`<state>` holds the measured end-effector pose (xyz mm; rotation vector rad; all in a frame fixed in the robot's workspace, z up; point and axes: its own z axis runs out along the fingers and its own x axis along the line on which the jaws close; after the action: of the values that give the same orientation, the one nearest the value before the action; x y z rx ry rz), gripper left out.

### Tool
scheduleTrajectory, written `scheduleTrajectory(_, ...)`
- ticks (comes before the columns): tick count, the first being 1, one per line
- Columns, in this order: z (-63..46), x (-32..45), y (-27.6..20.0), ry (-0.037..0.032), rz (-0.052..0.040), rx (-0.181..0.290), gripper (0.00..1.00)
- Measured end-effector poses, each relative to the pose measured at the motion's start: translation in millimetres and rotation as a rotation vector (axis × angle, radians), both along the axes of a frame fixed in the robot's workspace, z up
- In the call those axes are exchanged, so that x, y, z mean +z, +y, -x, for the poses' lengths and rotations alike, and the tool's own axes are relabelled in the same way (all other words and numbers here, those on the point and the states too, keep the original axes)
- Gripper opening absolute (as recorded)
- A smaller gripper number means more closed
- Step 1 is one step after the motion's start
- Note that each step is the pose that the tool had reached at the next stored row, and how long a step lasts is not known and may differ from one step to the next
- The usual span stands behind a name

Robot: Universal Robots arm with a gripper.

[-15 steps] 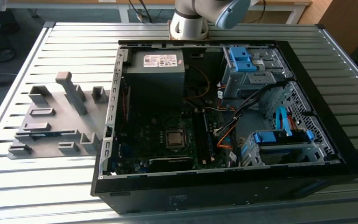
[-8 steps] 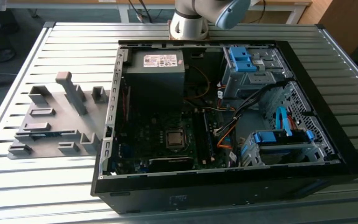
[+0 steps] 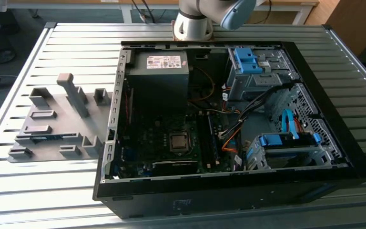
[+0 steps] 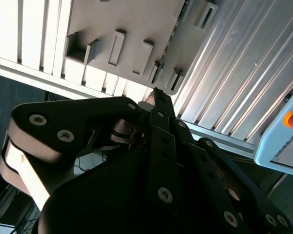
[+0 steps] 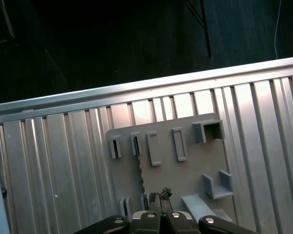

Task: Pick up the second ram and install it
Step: 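Pick up the second ram and move it above second insertion slot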

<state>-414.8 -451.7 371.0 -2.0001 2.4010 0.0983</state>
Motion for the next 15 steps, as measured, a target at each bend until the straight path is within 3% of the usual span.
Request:
scheduleTrajectory(1, 0.0, -0.5, -0.4, -0.0001, -0.0061, 0.000, 0.11)
scheduleTrajectory(4, 0.0, -1.8, -1.3, 0.0004, -0.0078, 0.000, 0.11)
scheduleTrajectory(9, 0.0, -3.4, -1.9, 0.0078, 0.0048, 0.019, 0.11)
scheduleTrajectory(15, 0.0, -5.2, -3.1, 0.0080, 0.0055, 0.057, 0.11)
